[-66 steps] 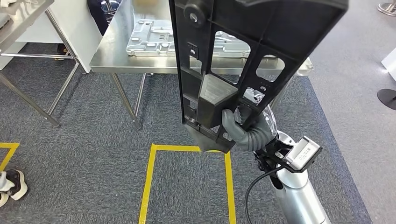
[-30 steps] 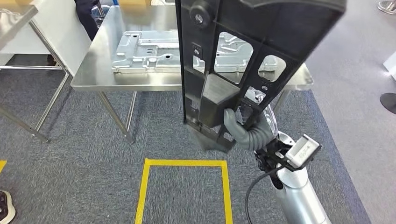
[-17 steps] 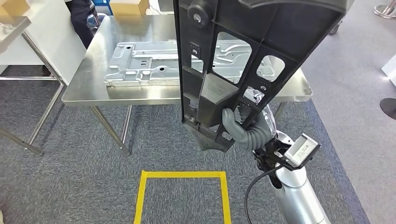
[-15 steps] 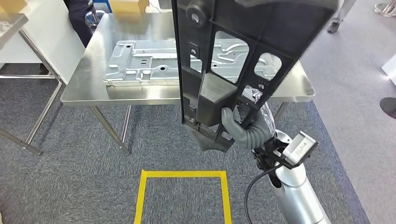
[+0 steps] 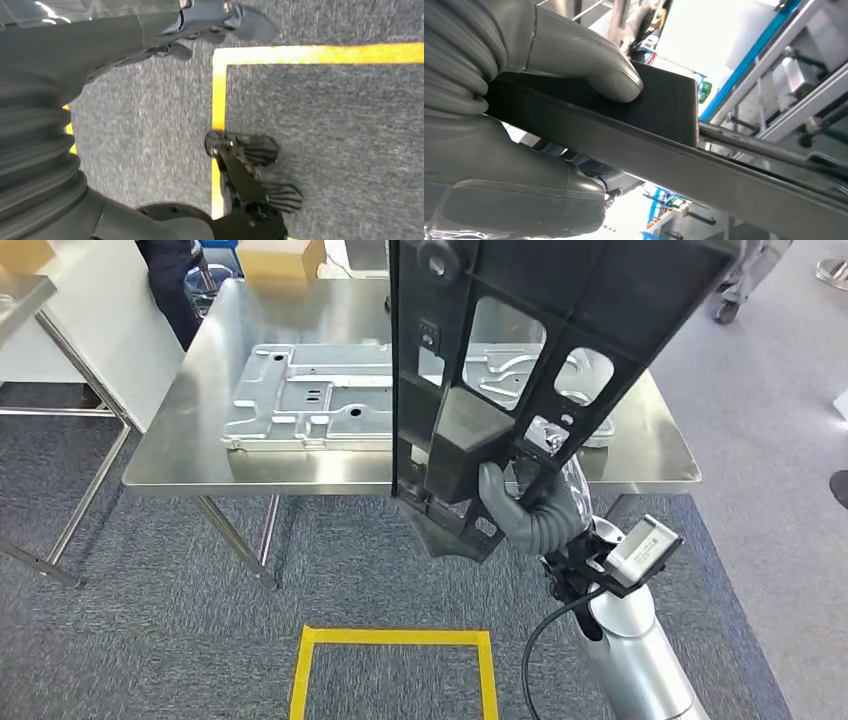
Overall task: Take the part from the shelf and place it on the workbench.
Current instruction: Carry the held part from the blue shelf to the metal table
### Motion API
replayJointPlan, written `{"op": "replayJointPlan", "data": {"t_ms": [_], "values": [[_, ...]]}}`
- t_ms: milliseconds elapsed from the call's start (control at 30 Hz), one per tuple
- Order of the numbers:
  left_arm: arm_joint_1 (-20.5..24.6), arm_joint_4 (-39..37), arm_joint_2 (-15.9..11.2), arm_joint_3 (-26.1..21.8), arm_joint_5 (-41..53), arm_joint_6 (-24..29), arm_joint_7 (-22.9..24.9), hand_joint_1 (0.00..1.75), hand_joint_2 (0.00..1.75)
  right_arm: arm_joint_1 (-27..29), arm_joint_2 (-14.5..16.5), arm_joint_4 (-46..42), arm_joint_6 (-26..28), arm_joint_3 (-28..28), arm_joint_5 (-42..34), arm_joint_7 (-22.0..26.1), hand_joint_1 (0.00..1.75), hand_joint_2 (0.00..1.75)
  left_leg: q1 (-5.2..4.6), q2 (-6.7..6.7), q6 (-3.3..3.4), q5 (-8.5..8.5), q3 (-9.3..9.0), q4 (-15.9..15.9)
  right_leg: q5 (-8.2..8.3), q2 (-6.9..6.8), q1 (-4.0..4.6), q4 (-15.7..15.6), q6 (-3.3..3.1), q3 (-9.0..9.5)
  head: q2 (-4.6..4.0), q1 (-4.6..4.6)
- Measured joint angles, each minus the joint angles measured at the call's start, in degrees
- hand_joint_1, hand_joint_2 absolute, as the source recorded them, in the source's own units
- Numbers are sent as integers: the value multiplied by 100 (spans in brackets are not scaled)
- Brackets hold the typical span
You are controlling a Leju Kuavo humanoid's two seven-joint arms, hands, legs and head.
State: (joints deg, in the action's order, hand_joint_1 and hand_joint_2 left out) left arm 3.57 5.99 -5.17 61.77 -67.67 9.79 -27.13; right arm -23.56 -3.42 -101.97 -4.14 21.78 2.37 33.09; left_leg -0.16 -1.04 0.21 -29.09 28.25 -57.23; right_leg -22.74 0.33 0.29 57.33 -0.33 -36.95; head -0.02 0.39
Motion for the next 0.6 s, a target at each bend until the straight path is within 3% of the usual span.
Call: {"op": "replayJointPlan", "data": {"t_ms": [67, 100, 200, 267, 300, 333, 367, 433, 467, 567, 600], "values": [[5, 0, -5, -5, 0, -1, -4, 0, 175, -23, 0, -7, 1, 0, -1, 0, 175, 175, 3, 17, -62, -8, 1, -175, -20, 0, -26, -69, -68, 130, 0, -9], [15, 0, -7, -9, 1, -1, -6, 0, 175, -39, 1, -10, 1, 1, -2, 0, 175, 175, 10, 29, -92, -54, 91, -374, -44, -3, -38, -88, -92, 199, 0, -19], [27, 0, -5, -28, 2, 3, -7, 0, 175, -68, 1, -12, 2, 6, -3, -2, 175, 175, 57, 56, -201, -419, 731, -1357, -168, -8, -47, -102, -114, 353, 0, -36], [5, 0, -6, -44, 1, 4, -6, 0, 175, -68, 1, -11, 21, 12, -3, 4, 175, 175, 81, 63, -236, -600, 1037, -1597, -280, 1, -50, -100, -104, 477, 0, -36], [-3, 0, -7, -51, 1, 4, -7, 0, 175, -69, 1, -11, 44, 14, -3, 15, 175, 175, 89, 67, -230, -529, 1067, -1450, -343, 5, -54, -100, -93, 557, 0, -37], [-7, 0, -9, -56, 0, 3, -8, 0, 175, -71, 1, -12, 68, 16, -9, 31, 175, 175, 94, 67, -219, -307, 1025, -1141, -411, 12, -58, -99, -76, 650, 0, -35], [-12, 0, -10, -61, 1, 2, -10, 0, 175, -75, 1, -13, 88, 16, -31, 49, 175, 175, 97, 49, -206, 48, 953, -744, -482, 17, -59, -99, -53, 730, 0, -35], [-27, 0, -12, -67, 2, -2, -11, 0, 175, -88, -1, -18, 101, 16, -118, 77, 175, 175, 77, 14, -151, 543, 845, -181, -606, 41, -55, -87, 10, 839, 0, -38], [-36, 0, -13, -68, 2, -3, -9, 0, 175, -94, -2, -23, 97, 16, -171, 89, 175, 175, 64, 1, -111, 645, 825, -70, -642, 53, -51, -73, 47, 862, 0, -40], [-26, 0, -16, -73, 0, -1, 1, 0, 175, -109, -7, -50, 87, 13, -270, 127, 175, 175, 54, 35, 24, 590, 721, -29, -683, 62, -56, 42, 144, 878, 1, -38], [-15, 0, -16, -76, 0, 2, 2, 0, 175, -121, -8, -57, 85, 13, -283, 142, 175, 175, 59, 49, 61, 565, 674, -18, -718, 54, -60, 214, 165, 795, 1, -29]]}}
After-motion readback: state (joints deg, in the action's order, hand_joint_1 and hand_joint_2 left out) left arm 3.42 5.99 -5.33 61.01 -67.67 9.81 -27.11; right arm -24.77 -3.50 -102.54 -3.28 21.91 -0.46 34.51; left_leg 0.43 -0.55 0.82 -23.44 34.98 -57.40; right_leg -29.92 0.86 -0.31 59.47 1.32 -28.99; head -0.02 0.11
